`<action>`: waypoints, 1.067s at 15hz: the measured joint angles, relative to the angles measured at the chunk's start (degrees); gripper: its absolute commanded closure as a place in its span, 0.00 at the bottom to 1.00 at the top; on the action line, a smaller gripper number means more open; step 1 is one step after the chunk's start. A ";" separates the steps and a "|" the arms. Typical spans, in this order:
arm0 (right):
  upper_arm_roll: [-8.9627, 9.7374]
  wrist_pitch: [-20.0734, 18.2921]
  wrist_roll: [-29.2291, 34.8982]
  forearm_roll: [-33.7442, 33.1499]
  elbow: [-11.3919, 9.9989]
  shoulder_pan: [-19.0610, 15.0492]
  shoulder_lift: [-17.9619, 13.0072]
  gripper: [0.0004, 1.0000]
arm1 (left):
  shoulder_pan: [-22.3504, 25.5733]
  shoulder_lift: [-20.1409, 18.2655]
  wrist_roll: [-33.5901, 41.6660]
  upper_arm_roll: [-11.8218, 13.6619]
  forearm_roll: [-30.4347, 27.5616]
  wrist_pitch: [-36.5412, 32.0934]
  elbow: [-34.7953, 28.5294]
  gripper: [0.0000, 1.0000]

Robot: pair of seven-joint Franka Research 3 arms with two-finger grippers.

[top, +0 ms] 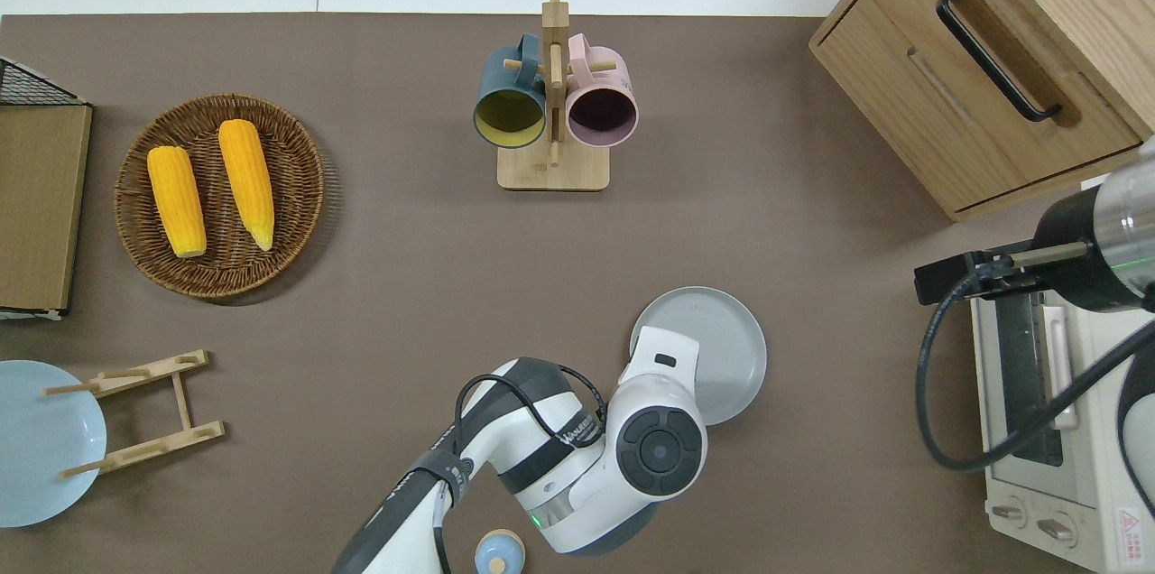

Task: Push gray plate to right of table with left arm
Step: 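Keep pushing the gray plate with the left gripper toward the toaster oven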

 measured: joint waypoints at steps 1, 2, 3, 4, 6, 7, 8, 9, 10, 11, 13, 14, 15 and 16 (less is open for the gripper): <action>0.00 0.00 0.00 0.00 0.00 0.00 0.00 0.02 | -0.34 0.45 -0.76 -0.01 0.37 -0.19 0.68 1.00; 0.00 0.00 0.00 0.00 0.00 0.00 0.00 0.02 | -0.80 1.17 -1.47 -0.01 0.69 -0.39 1.71 1.00; 0.00 0.00 0.00 0.00 0.00 0.00 0.00 0.02 | -1.04 1.66 -1.70 0.00 0.80 -0.51 2.36 1.00; 0.00 0.00 0.00 0.00 0.00 0.00 0.00 0.02 | -1.26 2.01 -2.05 0.00 0.85 -0.61 2.89 1.00; 0.00 0.00 0.00 0.00 0.00 0.00 0.00 0.02 | -1.80 2.62 -2.91 0.01 1.03 -0.83 3.74 1.00; 0.00 0.00 0.00 0.00 0.00 0.00 0.00 0.02 | -1.89 2.79 -3.19 0.01 1.15 -1.03 3.99 1.00; 0.00 0.00 0.00 0.00 0.00 0.00 0.00 0.02 | -1.91 2.83 -3.29 0.01 1.15 -1.25 4.14 1.00; 0.00 0.00 0.00 0.00 0.00 0.00 0.00 0.02 | -1.92 2.89 -3.34 0.01 1.15 -1.33 4.24 1.00; 0.00 0.00 0.00 0.00 0.00 0.00 0.00 0.02 | -1.94 2.97 -3.40 0.01 1.15 -1.42 4.35 1.00; 0.00 0.00 0.00 0.00 0.00 0.00 0.00 0.02 | -2.02 3.04 -3.42 0.00 1.15 -1.43 4.50 1.00; 0.00 0.00 0.00 0.00 0.00 0.00 0.00 0.02 | -2.39 3.42 -3.52 0.04 1.16 -1.42 4.98 1.00; 0.00 0.00 0.00 0.00 0.00 0.00 0.00 0.02 | -2.53 3.61 -3.58 0.04 1.16 -1.42 5.27 1.00; 0.00 0.00 0.00 0.00 0.00 0.00 0.00 0.02 | -2.63 3.75 -3.63 0.04 1.16 -1.42 5.50 1.00; 0.00 0.00 0.00 0.00 0.00 0.00 0.00 0.02 | -2.75 3.95 -3.65 0.04 1.16 -1.41 5.85 1.00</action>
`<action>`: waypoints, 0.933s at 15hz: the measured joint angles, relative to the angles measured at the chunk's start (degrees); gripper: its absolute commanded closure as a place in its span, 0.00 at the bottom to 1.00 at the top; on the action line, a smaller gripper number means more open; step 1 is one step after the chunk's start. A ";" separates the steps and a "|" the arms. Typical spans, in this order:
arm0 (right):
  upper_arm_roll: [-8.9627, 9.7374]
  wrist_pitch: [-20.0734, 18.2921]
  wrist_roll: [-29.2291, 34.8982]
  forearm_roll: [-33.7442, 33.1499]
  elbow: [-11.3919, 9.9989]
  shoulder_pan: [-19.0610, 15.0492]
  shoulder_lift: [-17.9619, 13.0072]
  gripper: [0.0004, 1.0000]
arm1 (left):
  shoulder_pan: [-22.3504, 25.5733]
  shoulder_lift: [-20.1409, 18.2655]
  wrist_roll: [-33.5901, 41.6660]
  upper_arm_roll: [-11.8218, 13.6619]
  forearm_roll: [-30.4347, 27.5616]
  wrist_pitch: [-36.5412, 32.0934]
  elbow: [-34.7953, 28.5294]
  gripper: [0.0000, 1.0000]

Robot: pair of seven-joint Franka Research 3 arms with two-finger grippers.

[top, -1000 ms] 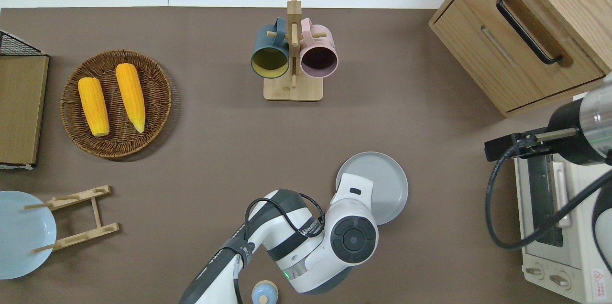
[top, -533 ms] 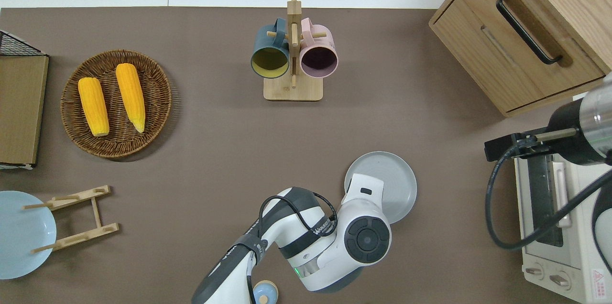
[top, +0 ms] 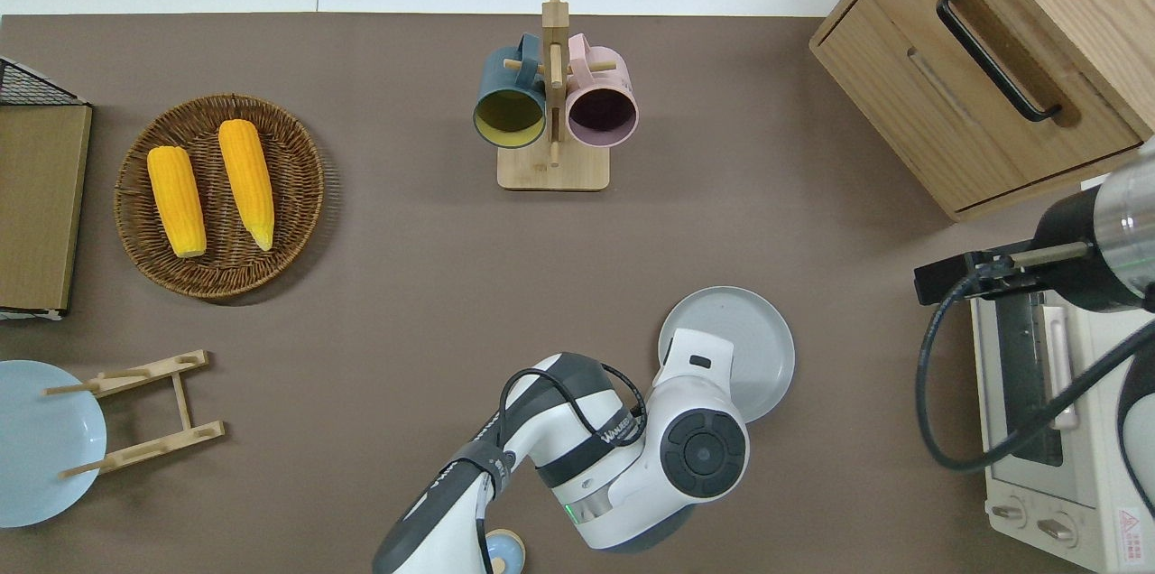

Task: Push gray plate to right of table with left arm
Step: 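Keep pushing the gray plate with the left gripper toward the toaster oven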

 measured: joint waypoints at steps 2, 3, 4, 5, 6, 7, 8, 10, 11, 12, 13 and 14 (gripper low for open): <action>0.00 0.00 0.00 0.00 0.00 0.00 0.00 0.02 | -0.24 0.49 -0.01 0.01 0.00 0.00 0.73 0.84; 0.00 0.00 0.00 0.00 0.00 0.00 0.00 0.02 | -0.31 0.68 -0.01 0.00 0.02 -0.09 0.96 0.76; 0.00 0.00 0.00 0.00 0.00 0.00 0.00 0.02 | -0.36 0.89 -0.01 0.00 0.05 -0.39 1.05 0.70; 0.00 0.00 0.00 0.00 0.00 0.00 0.00 0.02 | -0.40 1.10 -0.01 0.00 0.12 -0.56 1.27 0.67; 0.00 0.00 0.00 0.00 0.00 0.00 0.00 0.02 | -0.41 1.24 -0.01 0.00 0.16 -0.96 1.60 0.65; 0.00 0.00 0.00 0.00 0.00 0.00 0.00 0.02 | -0.41 1.31 -0.01 0.00 0.22 -1.31 1.91 0.59; 0.00 0.00 0.00 0.00 0.00 0.00 0.00 0.02 | -0.41 1.34 -0.01 0.00 0.26 -1.62 2.12 0.54; 0.00 0.00 0.00 0.00 0.00 0.00 0.00 0.02 | -0.41 1.37 -0.01 0.01 0.34 -2.13 2.49 0.44; 0.00 0.00 0.00 0.00 0.00 0.00 0.00 0.02 | -0.41 1.38 -0.01 0.01 0.37 -2.17 2.56 0.28; 0.00 0.00 0.00 0.00 0.00 0.00 0.00 0.02 | -0.41 1.38 -0.01 0.01 0.38 -2.31 2.63 0.03; 0.00 0.00 0.00 0.00 0.00 0.00 0.00 0.02 | -0.42 1.38 -0.01 0.02 0.38 -2.53 2.74 0.02; 0.00 0.00 0.00 0.00 0.00 0.00 0.00 0.02 | -0.42 1.40 -0.01 0.05 0.53 -2.98 3.11 0.02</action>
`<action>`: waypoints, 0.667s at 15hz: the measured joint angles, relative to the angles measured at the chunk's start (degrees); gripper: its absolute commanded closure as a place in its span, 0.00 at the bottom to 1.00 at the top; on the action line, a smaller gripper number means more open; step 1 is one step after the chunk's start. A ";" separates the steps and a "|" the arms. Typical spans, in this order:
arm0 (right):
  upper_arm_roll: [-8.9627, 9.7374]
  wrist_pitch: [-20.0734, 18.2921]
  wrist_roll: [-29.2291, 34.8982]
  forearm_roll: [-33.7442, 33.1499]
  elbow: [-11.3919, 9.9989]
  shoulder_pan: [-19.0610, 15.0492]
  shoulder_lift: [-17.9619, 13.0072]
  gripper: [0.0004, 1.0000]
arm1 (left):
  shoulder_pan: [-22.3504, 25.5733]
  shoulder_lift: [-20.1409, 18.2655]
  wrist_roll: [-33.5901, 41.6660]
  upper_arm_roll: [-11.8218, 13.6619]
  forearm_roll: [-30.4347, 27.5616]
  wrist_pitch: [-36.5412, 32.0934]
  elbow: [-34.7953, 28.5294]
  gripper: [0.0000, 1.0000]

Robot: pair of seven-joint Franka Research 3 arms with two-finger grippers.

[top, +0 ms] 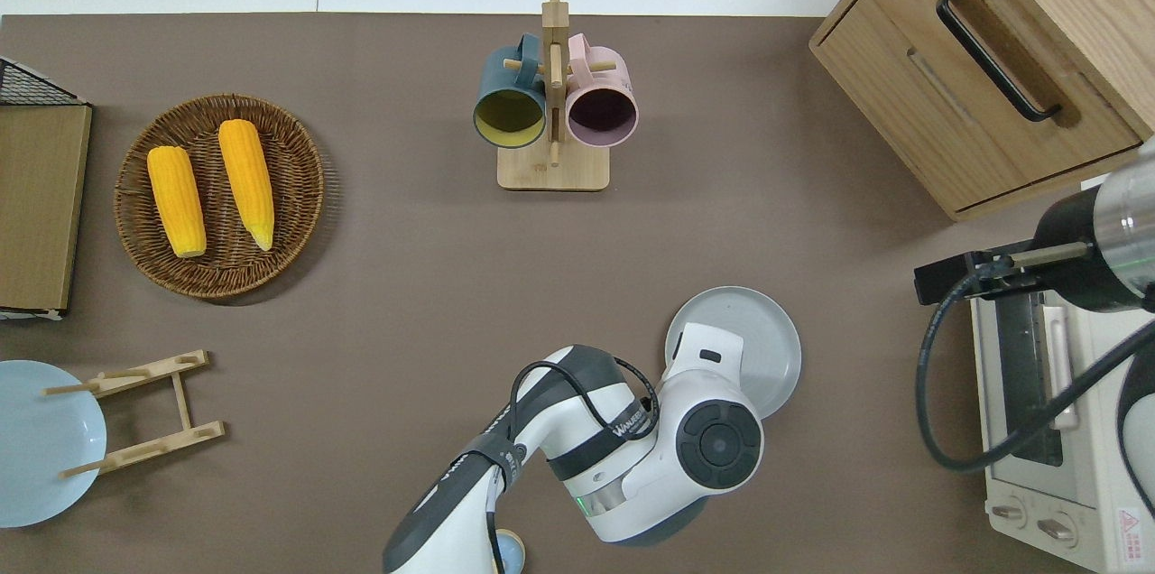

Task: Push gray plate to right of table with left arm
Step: 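Keep pushing the gray plate with the left gripper toward the toaster oven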

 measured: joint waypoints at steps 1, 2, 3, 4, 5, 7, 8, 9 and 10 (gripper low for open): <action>0.00 0.00 0.00 0.00 0.00 0.00 0.00 0.02 | 0.00 0.00 0.00 0.02 0.24 -0.55 0.48 0.01; 0.00 0.00 0.00 0.00 0.00 0.00 0.00 0.02 | 0.00 0.01 0.00 0.04 0.47 -1.45 1.07 0.01; 0.00 0.00 0.00 0.00 0.00 0.00 0.00 0.02 | 0.00 0.01 0.00 0.05 0.61 -2.12 1.58 0.01; 0.00 0.00 0.00 0.00 0.00 0.00 0.00 0.02 | 0.00 0.01 0.00 0.06 0.65 -2.60 1.95 0.01; 0.00 0.00 0.00 0.00 0.00 0.00 0.00 0.02 | 0.00 0.01 0.00 0.13 0.67 -2.89 2.26 0.02; 0.00 0.00 0.00 0.00 0.00 0.00 0.00 0.02 | 0.06 0.02 0.23 0.45 0.79 -4.70 3.40 0.02; 0.00 0.00 0.00 0.00 0.00 0.00 0.00 0.02 | 0.10 0.03 0.71 0.67 0.81 -6.49 4.45 0.02; 0.00 0.00 0.00 0.00 0.00 0.00 0.00 0.02 | 0.14 0.02 1.38 0.88 0.82 -8.76 5.81 0.02; 0.00 0.00 0.00 0.00 0.00 0.00 0.00 0.02 | 0.20 0.02 1.98 1.07 0.84 -11.06 7.19 0.02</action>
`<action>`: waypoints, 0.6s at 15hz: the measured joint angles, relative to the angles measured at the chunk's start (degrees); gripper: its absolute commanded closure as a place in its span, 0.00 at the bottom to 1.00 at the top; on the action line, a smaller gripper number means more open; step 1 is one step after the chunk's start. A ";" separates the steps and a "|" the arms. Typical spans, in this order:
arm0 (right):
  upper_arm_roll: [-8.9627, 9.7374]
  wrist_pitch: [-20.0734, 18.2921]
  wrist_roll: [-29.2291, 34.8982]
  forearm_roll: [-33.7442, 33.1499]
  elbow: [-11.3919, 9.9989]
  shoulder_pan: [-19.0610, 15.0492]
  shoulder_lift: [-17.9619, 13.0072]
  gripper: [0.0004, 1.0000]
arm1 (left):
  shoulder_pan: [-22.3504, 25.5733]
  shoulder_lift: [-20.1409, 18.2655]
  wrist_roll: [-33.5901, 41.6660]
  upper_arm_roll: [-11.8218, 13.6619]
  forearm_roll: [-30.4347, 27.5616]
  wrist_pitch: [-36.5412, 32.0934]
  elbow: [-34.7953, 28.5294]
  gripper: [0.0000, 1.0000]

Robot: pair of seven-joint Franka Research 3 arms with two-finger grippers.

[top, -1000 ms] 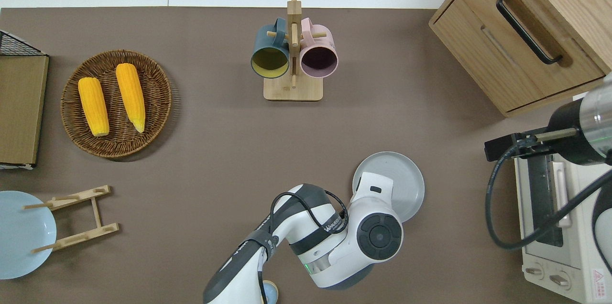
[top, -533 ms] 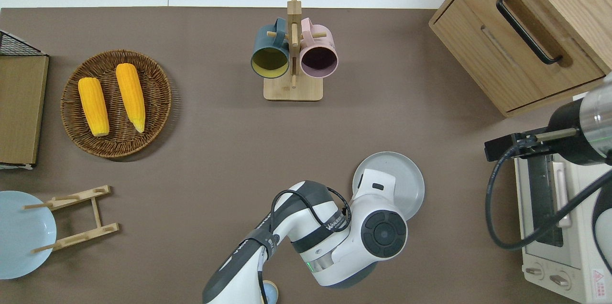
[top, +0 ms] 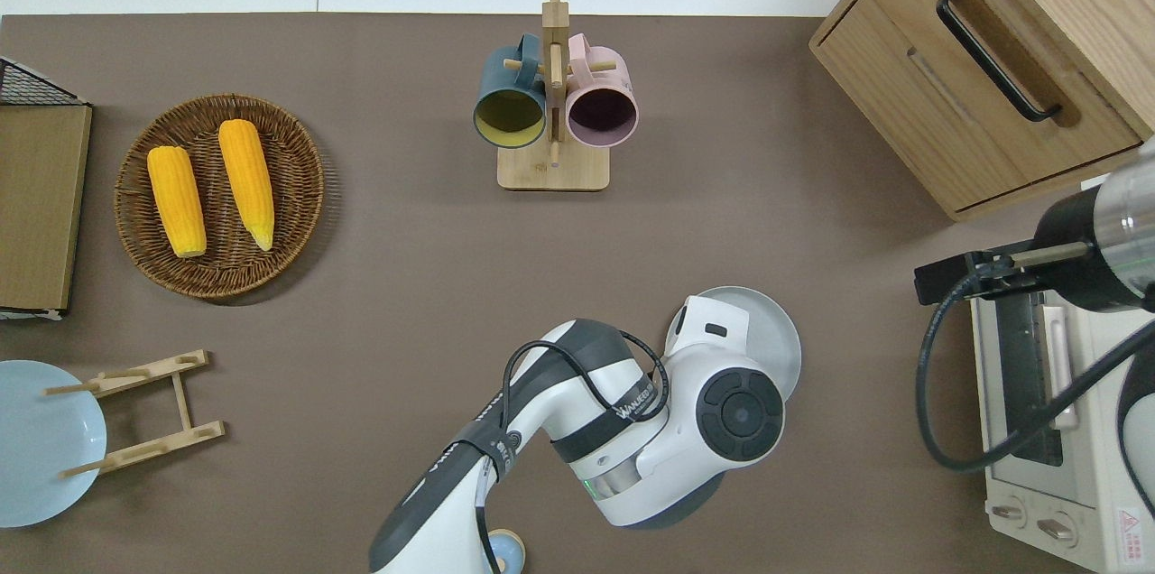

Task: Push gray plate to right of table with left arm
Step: 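Release the gray plate and lift the left gripper away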

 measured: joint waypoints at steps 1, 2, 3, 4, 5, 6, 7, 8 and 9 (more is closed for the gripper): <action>0.00 0.00 0.00 0.00 0.00 0.00 0.00 0.02 | 0.25 -0.01 0.87 0.20 0.02 -2.40 1.61 0.02; 0.00 0.00 0.00 0.00 0.00 0.00 0.00 0.02 | 0.73 -0.04 1.95 0.31 0.05 -4.27 3.06 0.02; 0.00 0.00 0.00 0.00 0.00 0.00 0.00 0.02 | 1.43 -0.11 3.34 0.44 0.07 -6.38 4.50 0.02; 0.00 0.00 0.00 0.00 0.00 0.00 0.00 0.02 | 2.29 -0.24 4.98 0.49 0.10 -8.67 5.71 0.02; 0.00 0.00 0.00 0.00 0.00 0.00 0.00 0.02 | 3.19 -0.42 6.86 0.53 0.11 -10.68 6.67 0.02; 0.00 0.00 0.00 0.00 0.00 0.00 0.00 0.02 | 4.15 -0.67 8.86 0.60 0.13 -12.28 7.42 0.02; 0.00 0.00 0.00 0.00 0.00 0.00 0.00 0.02 | 5.26 -1.03 10.99 0.65 0.15 -13.56 7.93 0.02; 0.00 0.00 0.00 0.00 0.00 0.00 0.00 0.02 | 6.54 -1.54 13.35 0.69 0.15 -14.78 8.30 0.02; 0.00 0.00 0.00 0.00 0.00 0.00 0.00 0.02 | 7.80 -2.20 15.88 0.72 0.15 -15.93 8.57 0.02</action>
